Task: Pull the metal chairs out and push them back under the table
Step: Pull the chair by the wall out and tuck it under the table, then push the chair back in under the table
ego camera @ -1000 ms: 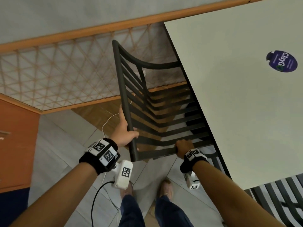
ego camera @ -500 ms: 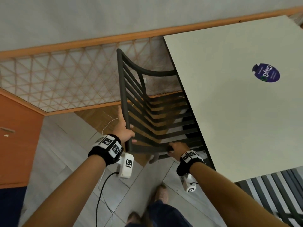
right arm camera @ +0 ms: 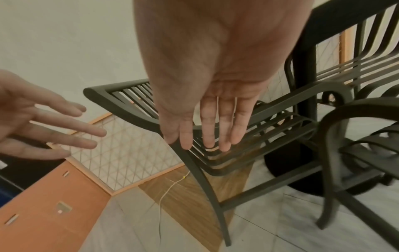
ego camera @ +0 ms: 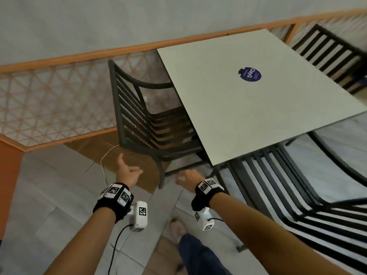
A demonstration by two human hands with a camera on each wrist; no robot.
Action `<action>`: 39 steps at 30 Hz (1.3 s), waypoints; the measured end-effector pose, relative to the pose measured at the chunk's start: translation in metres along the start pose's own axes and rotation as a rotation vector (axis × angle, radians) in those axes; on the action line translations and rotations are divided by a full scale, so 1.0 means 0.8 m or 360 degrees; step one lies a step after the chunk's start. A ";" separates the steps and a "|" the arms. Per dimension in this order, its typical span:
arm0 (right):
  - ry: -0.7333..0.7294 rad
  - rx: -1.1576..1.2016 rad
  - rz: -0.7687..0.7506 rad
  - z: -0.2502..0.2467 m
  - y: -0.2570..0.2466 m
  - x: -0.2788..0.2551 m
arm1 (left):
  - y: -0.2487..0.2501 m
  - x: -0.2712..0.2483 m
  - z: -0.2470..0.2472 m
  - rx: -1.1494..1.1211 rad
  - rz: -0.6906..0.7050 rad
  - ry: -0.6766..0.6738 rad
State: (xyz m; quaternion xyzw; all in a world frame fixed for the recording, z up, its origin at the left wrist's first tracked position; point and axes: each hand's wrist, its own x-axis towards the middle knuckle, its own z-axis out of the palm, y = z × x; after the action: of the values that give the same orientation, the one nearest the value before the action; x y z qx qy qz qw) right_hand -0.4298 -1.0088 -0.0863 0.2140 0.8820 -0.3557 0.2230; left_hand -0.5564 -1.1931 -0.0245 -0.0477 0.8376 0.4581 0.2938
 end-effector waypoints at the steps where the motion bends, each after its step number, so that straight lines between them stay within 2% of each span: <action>1: -0.0006 -0.0022 -0.0005 0.004 0.014 -0.019 | -0.018 -0.017 0.013 -0.0012 -0.0061 -0.0007; 5: -0.0018 -0.0051 0.0073 -0.005 0.075 -0.097 | -0.084 -0.078 0.079 -0.0018 -0.0245 -0.0117; 9: 0.0039 -0.0089 0.0135 -0.063 0.141 -0.170 | -0.108 -0.140 0.151 -0.0110 -0.0375 -0.0236; 13: 0.0222 -0.0129 0.0257 -0.145 0.231 -0.234 | -0.104 -0.189 0.234 -0.0296 -0.0549 -0.0373; 16: 0.0299 -0.0146 0.0362 -0.204 0.320 -0.276 | -0.093 -0.218 0.307 -0.0476 -0.0716 -0.0395; 22: 0.0411 -0.0061 0.0535 -0.290 0.493 -0.331 | -0.061 -0.254 0.464 -0.0477 -0.0783 -0.0367; 27: 0.0309 -0.0097 0.0624 -0.315 0.591 -0.338 | -0.037 -0.269 0.543 -0.0235 -0.0852 -0.0262; 31: 0.0299 -0.0252 0.0674 -0.317 0.648 -0.312 | -0.024 -0.255 0.583 -0.0027 -0.0817 -0.0173; 35: 0.0274 -0.0424 0.0650 -0.318 0.687 -0.280 | -0.034 -0.233 0.604 -0.0036 -0.0925 -0.0092; 39: 0.0252 -0.0477 0.0687 -0.322 0.729 -0.259 | -0.071 -0.197 0.614 -0.0016 -0.0992 -0.0045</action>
State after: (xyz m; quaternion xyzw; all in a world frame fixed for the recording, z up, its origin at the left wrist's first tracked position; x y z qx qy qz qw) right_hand -0.0119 -0.4860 -0.1169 0.3887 0.8735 -0.1476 0.2533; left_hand -0.1865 -0.8651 -0.1820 -0.2972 0.7762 0.3508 0.4314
